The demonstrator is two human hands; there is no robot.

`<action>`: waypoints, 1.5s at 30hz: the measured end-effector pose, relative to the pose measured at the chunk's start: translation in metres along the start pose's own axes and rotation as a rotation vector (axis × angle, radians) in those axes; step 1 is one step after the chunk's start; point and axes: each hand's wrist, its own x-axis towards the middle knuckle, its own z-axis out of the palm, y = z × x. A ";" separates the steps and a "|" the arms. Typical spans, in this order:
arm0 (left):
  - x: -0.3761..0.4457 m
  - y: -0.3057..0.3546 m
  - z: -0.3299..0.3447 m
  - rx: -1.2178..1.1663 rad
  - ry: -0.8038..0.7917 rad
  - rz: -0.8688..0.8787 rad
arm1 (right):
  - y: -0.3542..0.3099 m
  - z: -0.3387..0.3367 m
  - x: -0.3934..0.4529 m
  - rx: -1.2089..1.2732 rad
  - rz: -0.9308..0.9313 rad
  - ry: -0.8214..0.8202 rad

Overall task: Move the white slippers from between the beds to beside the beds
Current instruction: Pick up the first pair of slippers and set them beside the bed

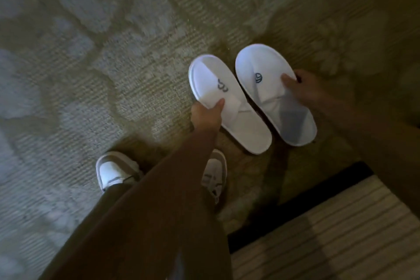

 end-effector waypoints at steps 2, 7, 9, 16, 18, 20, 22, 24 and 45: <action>0.002 -0.004 0.003 -0.006 0.019 -0.016 | 0.000 0.003 0.002 0.019 -0.013 0.002; 0.003 -0.012 0.006 0.031 0.003 0.008 | -0.006 0.005 0.006 0.095 -0.029 0.031; 0.003 -0.013 0.008 0.030 0.001 0.005 | -0.006 0.009 0.008 0.117 -0.038 0.050; -0.006 -0.017 0.018 0.011 0.098 0.009 | 0.010 0.024 0.001 0.187 -0.093 0.143; -0.006 -0.016 0.022 0.047 0.143 0.016 | 0.012 0.027 0.001 0.163 -0.110 0.150; -0.008 -0.014 0.026 0.115 0.186 0.035 | 0.013 0.029 0.002 0.072 -0.145 0.195; -0.009 -0.010 0.028 0.187 0.233 0.066 | 0.013 0.031 0.002 -0.032 -0.205 0.287; -0.009 -0.009 0.029 0.212 0.259 0.093 | 0.013 0.033 0.002 -0.053 -0.253 0.349; -0.270 0.181 -0.171 1.072 -0.466 0.316 | -0.120 -0.090 -0.345 0.340 0.203 0.021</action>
